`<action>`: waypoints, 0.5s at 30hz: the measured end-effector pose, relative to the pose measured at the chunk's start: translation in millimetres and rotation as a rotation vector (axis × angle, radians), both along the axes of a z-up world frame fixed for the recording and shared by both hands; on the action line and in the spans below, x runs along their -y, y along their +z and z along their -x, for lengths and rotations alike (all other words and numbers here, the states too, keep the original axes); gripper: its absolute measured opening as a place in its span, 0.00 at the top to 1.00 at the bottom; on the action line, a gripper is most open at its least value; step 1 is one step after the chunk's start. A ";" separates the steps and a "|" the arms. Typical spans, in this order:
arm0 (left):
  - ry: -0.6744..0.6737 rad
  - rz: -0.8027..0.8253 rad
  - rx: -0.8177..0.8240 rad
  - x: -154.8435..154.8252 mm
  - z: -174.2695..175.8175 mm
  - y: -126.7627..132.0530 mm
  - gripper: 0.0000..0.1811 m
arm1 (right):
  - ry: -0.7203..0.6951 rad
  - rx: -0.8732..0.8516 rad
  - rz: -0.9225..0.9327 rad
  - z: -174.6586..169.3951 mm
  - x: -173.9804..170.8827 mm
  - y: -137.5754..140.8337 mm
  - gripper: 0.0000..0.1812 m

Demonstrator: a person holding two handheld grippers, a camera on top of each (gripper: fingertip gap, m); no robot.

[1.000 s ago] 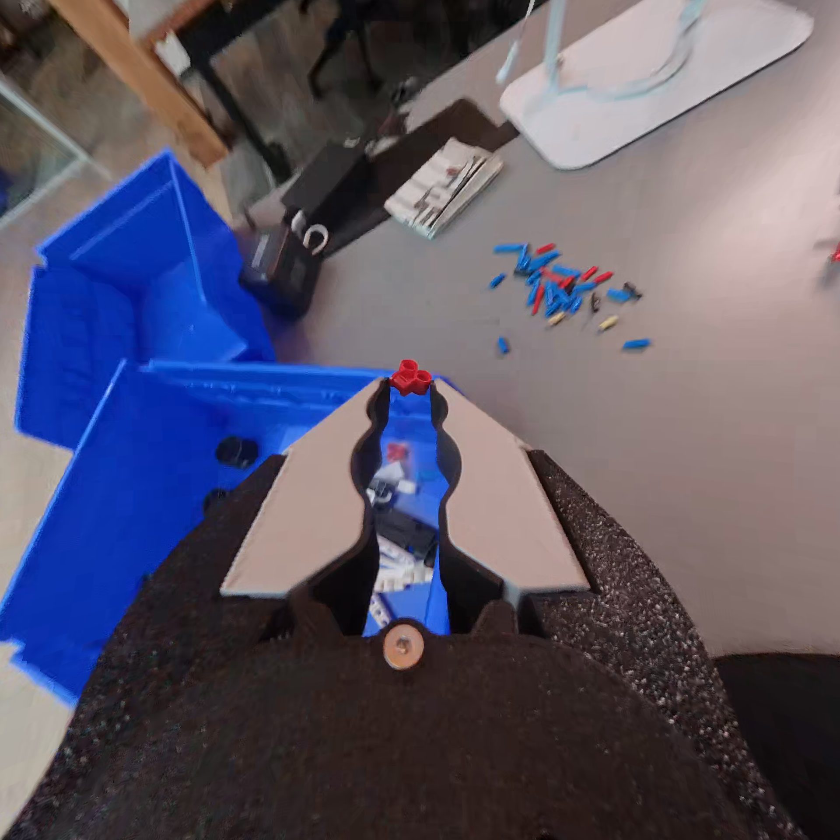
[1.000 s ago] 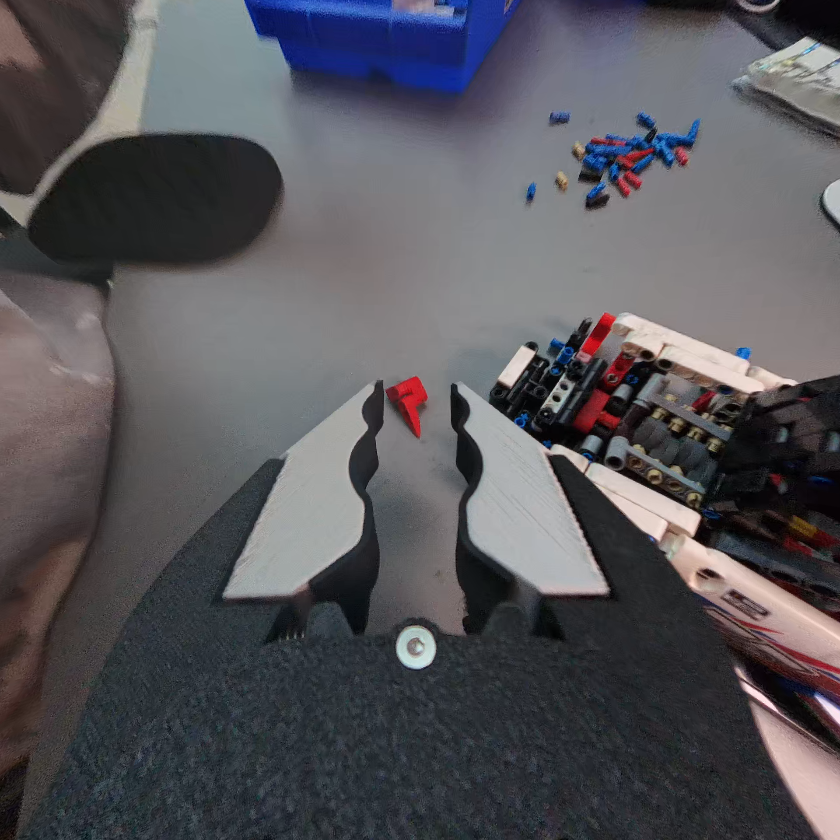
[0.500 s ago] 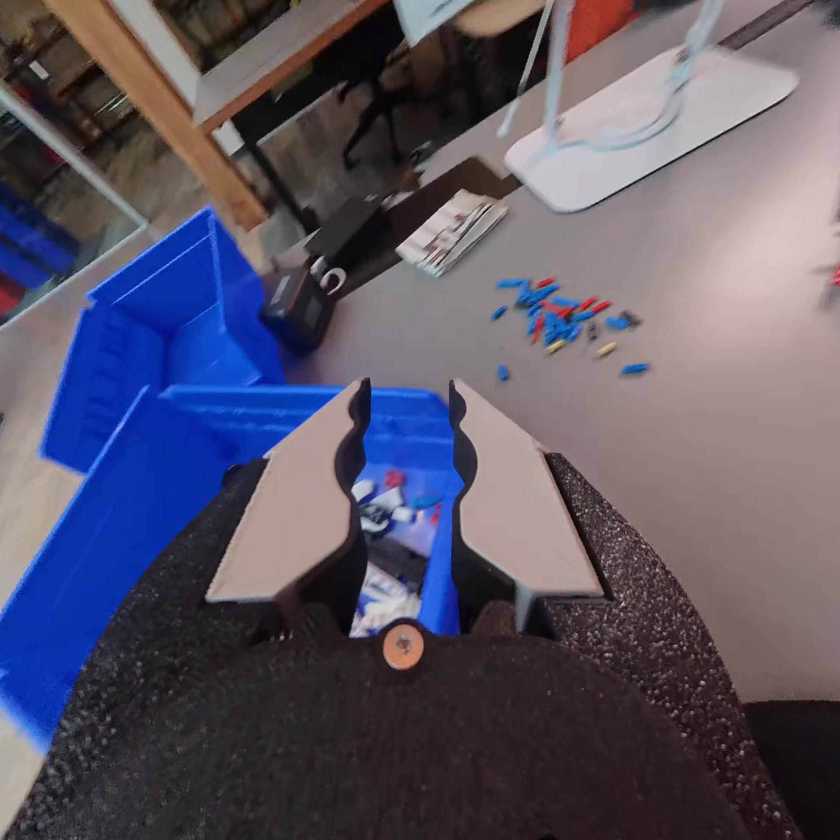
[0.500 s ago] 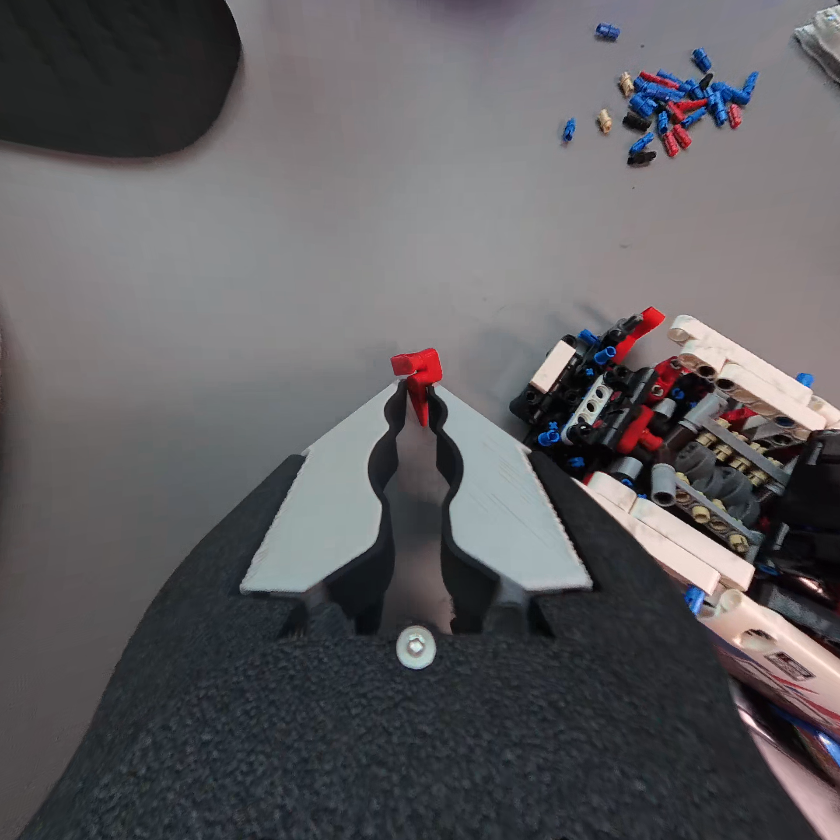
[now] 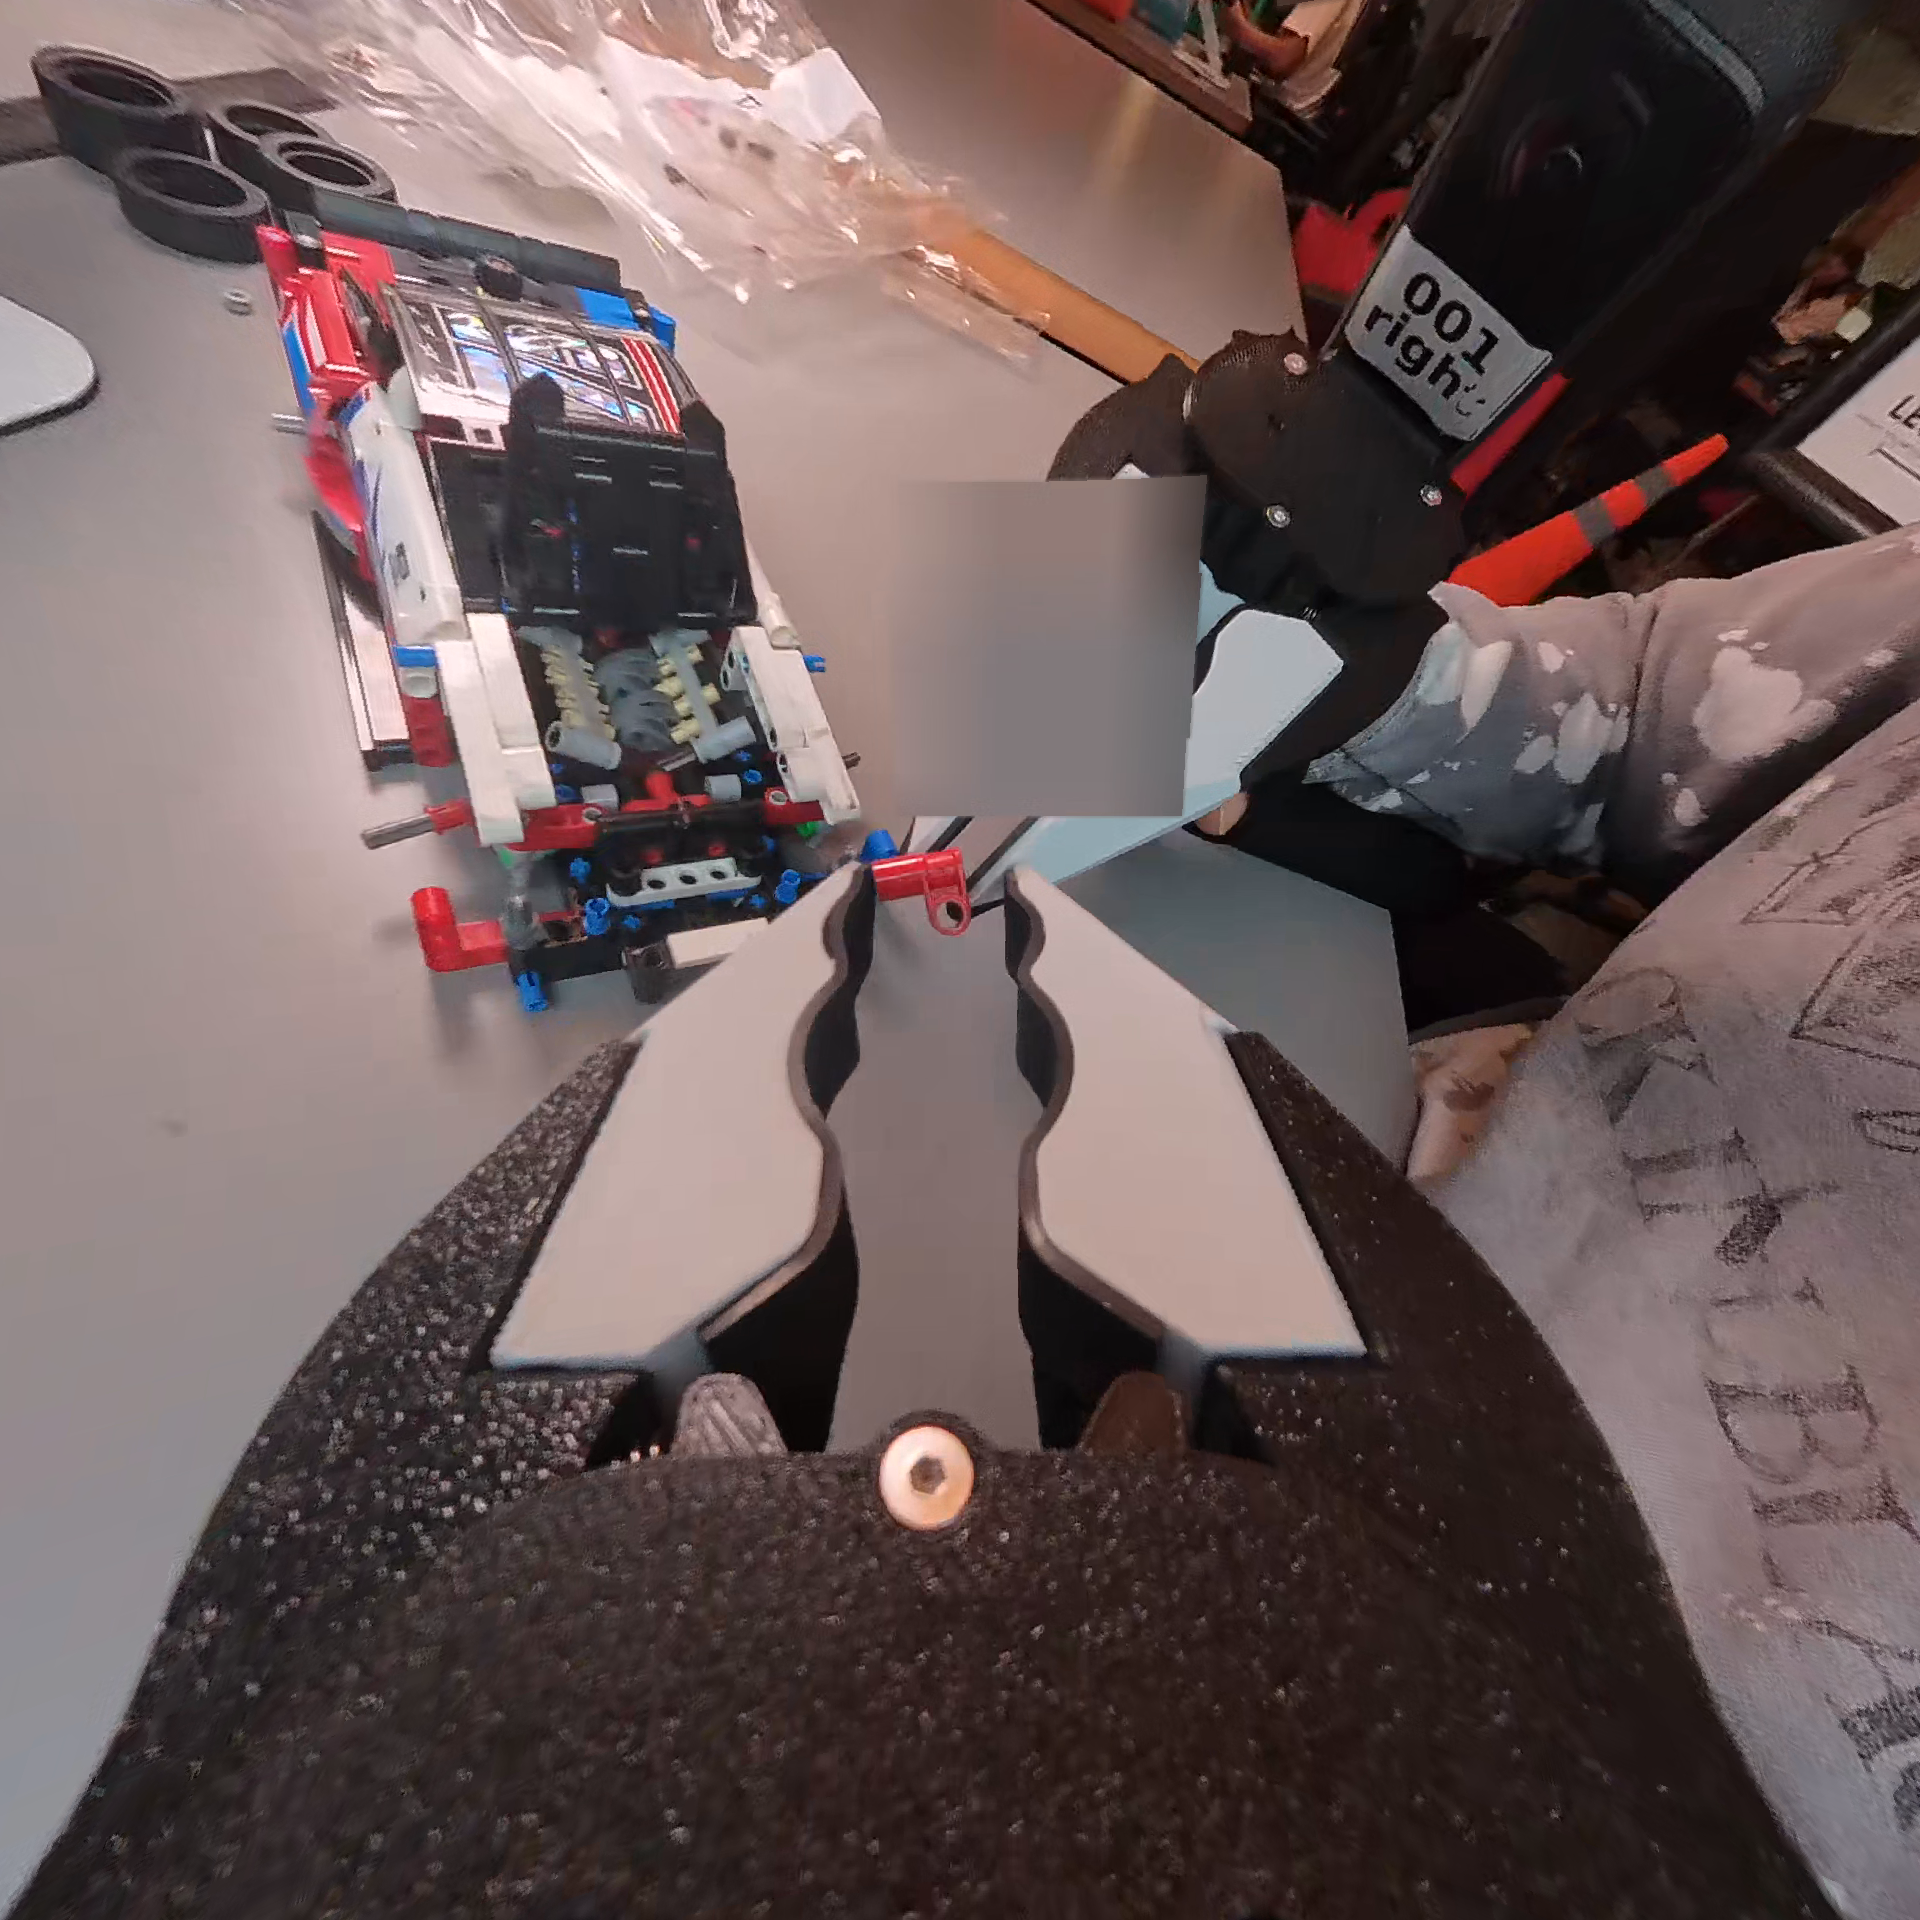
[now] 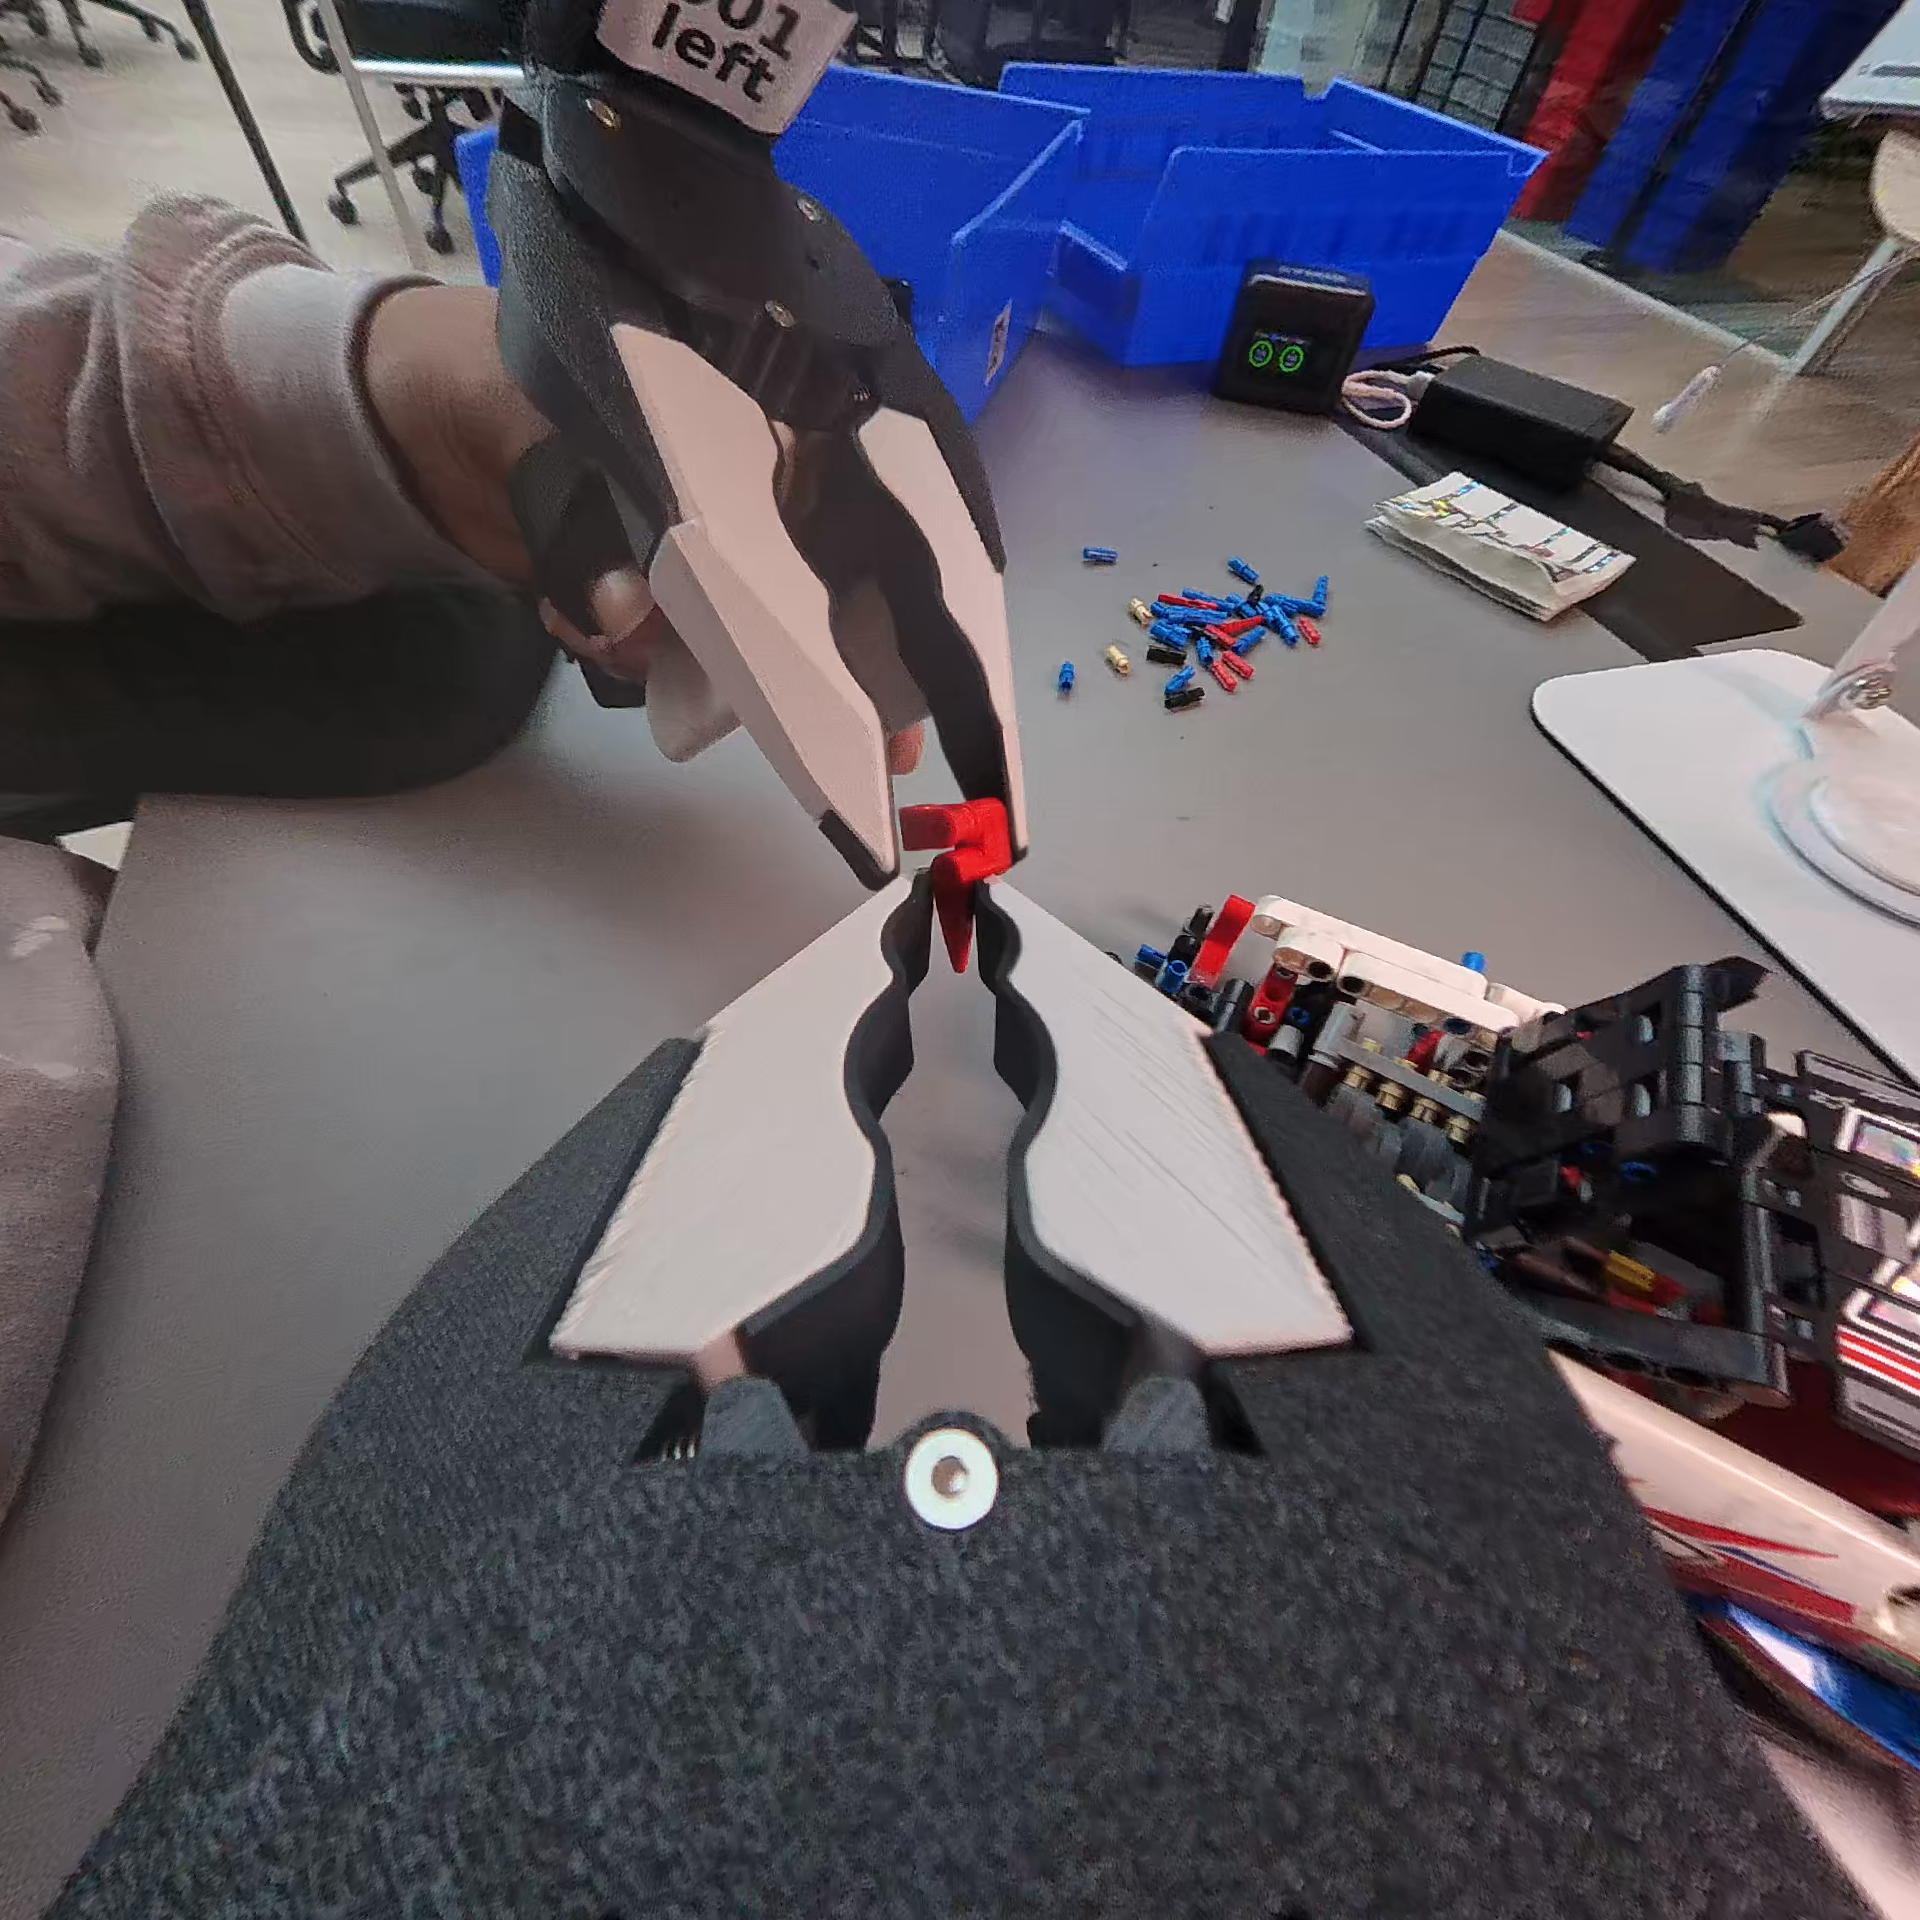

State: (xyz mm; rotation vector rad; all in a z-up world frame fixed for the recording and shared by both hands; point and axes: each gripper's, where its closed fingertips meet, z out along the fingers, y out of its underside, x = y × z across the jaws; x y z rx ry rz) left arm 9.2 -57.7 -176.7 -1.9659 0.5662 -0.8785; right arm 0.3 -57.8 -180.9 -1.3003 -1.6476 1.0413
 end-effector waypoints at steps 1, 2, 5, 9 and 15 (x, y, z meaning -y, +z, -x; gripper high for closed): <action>-0.006 -0.005 0.018 -1.6 -0.5 2.7 0.89 | -0.007 -0.017 -0.011 -1.4 -2.3 2.2 0.96; -0.019 -0.013 0.051 -1.5 -1.2 7.4 0.90 | -0.002 -0.037 -0.003 -2.8 -2.0 6.2 0.96; -0.093 -0.021 0.242 7.1 -3.3 27.5 0.91 | 0.065 -0.131 0.063 -8.0 6.3 27.0 0.97; -0.231 0.026 0.539 26.8 -8.2 51.5 0.93 | 0.224 -0.265 0.190 -18.1 29.4 55.1 0.96; -0.356 0.106 0.874 38.7 -8.6 74.7 0.92 | 0.274 -0.396 0.125 -27.7 37.4 76.8 0.85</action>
